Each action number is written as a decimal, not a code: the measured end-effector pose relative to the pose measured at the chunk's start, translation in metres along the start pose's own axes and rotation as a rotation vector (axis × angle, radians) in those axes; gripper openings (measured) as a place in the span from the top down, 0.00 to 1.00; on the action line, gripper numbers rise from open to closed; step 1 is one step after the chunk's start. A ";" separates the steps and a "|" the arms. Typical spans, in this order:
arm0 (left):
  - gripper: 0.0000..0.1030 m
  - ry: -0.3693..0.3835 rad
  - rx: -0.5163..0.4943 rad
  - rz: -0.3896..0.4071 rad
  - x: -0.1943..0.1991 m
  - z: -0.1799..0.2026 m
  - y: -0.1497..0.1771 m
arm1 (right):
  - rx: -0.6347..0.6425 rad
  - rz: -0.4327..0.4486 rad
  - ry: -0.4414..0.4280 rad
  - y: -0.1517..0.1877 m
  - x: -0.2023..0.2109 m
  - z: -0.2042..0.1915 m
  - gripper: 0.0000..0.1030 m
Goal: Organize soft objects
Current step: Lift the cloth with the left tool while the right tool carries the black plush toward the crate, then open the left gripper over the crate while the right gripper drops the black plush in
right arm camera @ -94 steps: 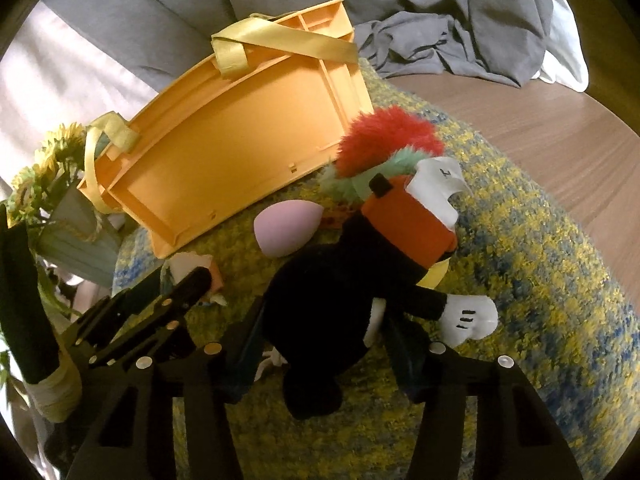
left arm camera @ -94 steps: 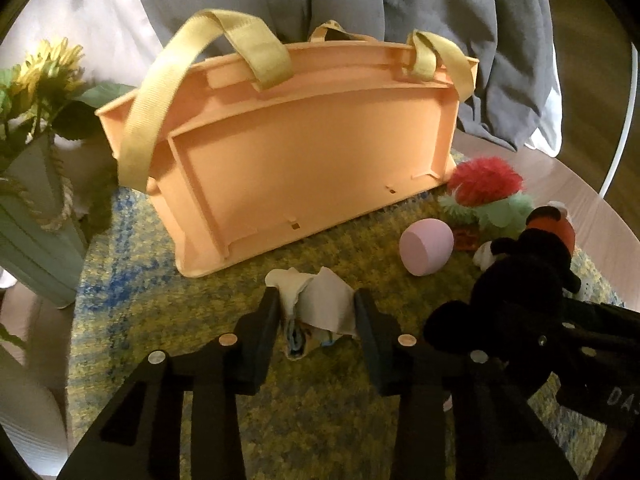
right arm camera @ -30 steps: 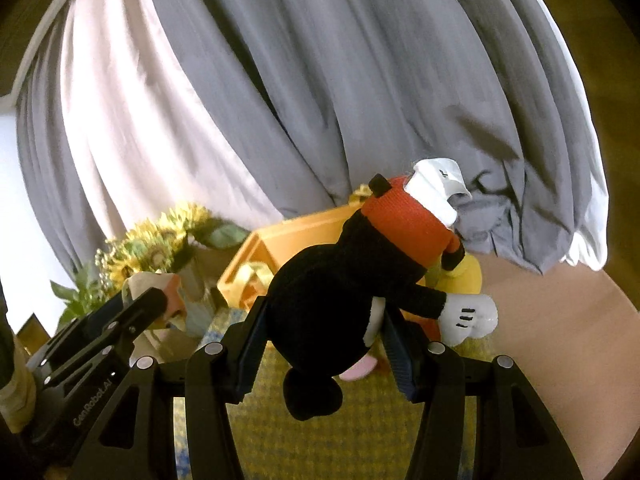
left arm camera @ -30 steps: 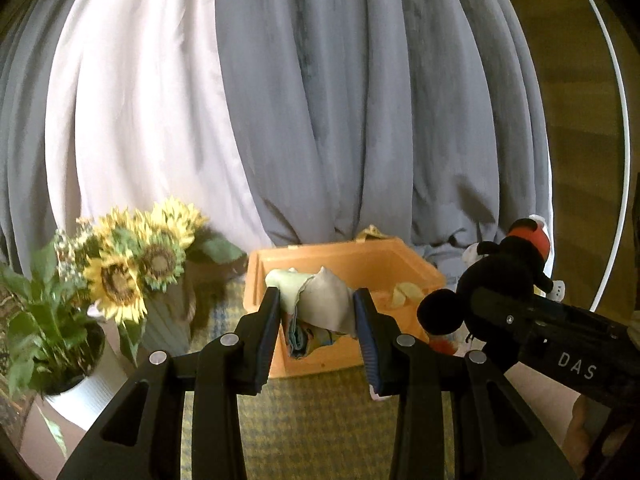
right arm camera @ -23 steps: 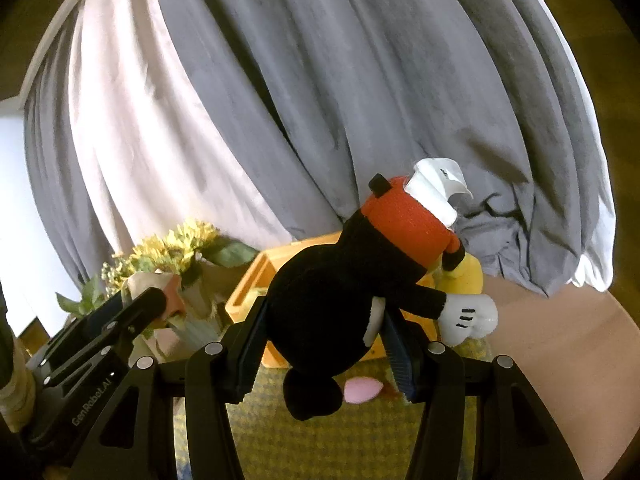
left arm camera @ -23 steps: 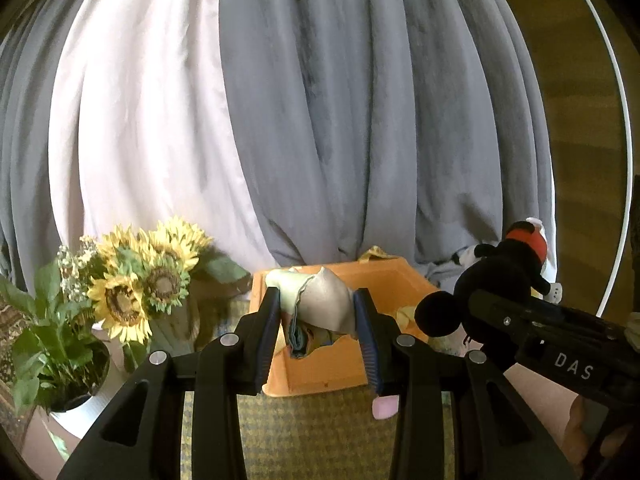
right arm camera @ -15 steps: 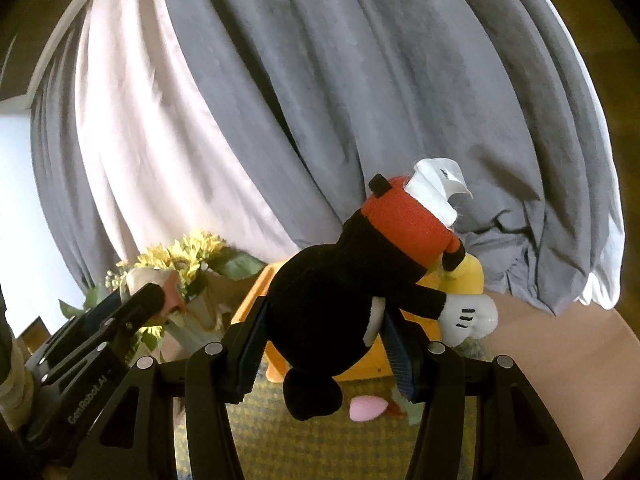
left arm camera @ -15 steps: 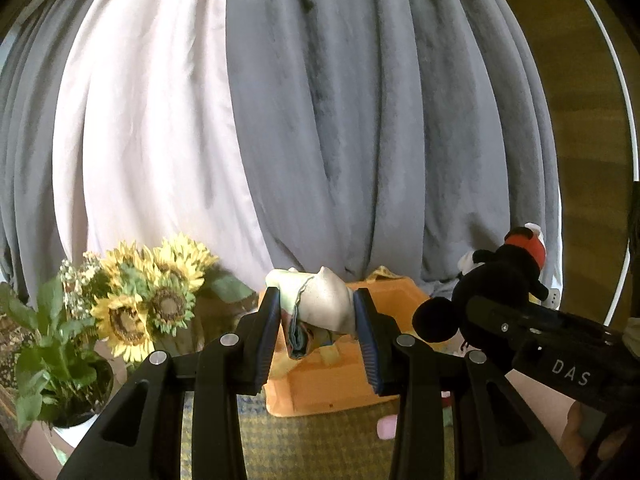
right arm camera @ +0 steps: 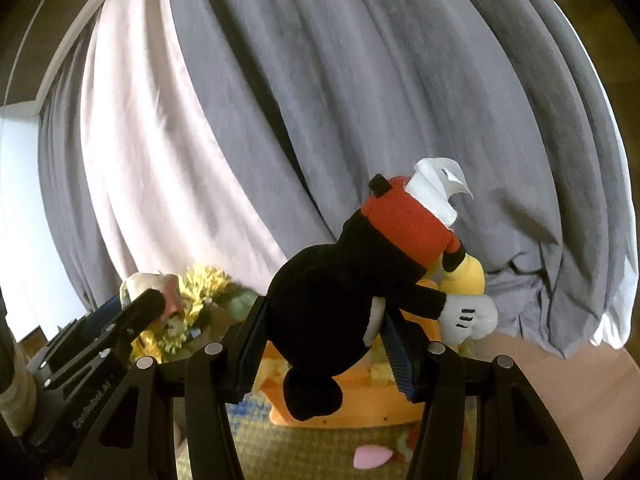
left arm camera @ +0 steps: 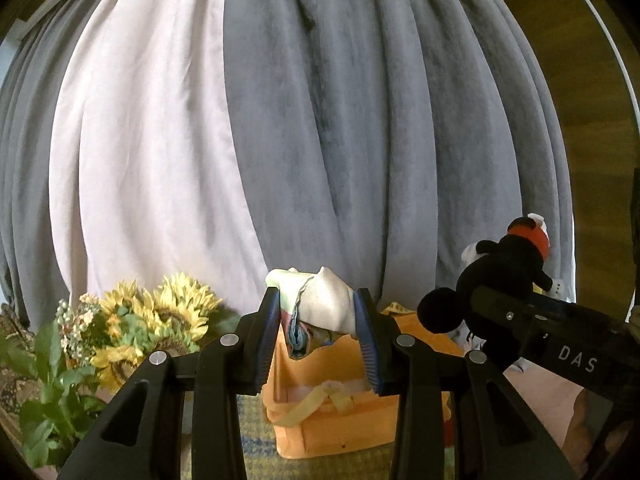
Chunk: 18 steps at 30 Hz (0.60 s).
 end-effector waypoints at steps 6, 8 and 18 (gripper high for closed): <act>0.65 0.007 -0.002 -0.008 -0.021 -0.004 -0.002 | -0.003 0.015 -0.014 -0.012 -0.014 0.001 0.46; 0.65 -0.009 -0.006 0.003 -0.028 -0.006 -0.003 | -0.004 0.019 -0.017 -0.014 -0.019 0.001 0.46; 0.64 -0.029 -0.018 -0.018 -0.068 -0.011 0.004 | -0.013 -0.032 -0.043 -0.016 -0.067 0.006 0.46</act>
Point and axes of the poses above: each gripper's, at about its wrist camera, not at the fingertips, and x roughly against the way its jaws point, z to its right, y to its underside, the point moved 6 cm from there along -x, roughly the way its jaws point, and after that the axes turned 3 degrees about z, right-handed, at the moved point
